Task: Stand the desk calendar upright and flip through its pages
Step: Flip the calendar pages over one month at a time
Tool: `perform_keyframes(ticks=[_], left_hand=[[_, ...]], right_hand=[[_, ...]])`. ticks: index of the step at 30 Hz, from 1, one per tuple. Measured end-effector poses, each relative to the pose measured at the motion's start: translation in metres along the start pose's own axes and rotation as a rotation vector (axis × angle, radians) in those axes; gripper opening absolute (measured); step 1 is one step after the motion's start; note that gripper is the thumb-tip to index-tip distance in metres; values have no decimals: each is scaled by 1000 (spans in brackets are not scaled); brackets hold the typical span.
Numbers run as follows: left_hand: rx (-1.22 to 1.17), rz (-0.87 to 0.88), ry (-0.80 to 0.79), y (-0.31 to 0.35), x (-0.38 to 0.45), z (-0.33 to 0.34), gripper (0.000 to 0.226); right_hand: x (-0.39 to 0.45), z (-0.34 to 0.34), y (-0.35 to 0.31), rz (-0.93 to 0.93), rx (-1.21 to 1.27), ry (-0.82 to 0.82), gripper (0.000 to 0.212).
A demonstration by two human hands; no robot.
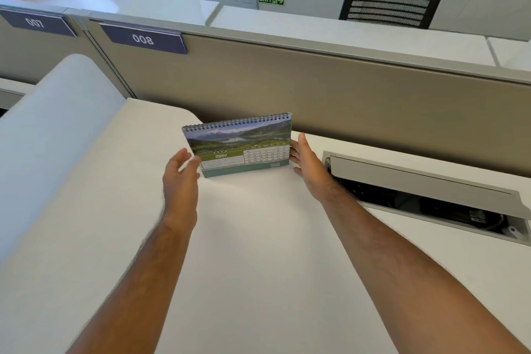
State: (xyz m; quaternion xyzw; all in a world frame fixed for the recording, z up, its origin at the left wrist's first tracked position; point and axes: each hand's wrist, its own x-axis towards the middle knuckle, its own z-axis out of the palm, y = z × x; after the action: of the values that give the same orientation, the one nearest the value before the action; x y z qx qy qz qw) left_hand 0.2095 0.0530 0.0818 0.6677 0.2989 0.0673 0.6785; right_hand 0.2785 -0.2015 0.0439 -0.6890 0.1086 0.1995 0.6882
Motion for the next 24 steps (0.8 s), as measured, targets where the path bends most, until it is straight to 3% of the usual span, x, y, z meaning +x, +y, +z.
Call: perform_keyframes(ticks=[4, 10, 15, 20, 24], left_hand=[[103, -104, -97, -10, -11, 6, 57], [156, -88, -38, -13, -15, 7, 60], [173, -27, 81, -13, -7, 2, 45], [158, 32, 137, -22, -3, -9, 13], [131, 39, 111, -22, -6, -14, 13]], right_hand=[[1, 0, 1, 1, -4, 0, 65], [1, 0, 1, 5, -3, 4, 65], [2, -1, 2, 7, -4, 1, 65], [3, 0, 3, 16, 5, 11, 65], [2, 2, 2, 27, -4, 36, 55]])
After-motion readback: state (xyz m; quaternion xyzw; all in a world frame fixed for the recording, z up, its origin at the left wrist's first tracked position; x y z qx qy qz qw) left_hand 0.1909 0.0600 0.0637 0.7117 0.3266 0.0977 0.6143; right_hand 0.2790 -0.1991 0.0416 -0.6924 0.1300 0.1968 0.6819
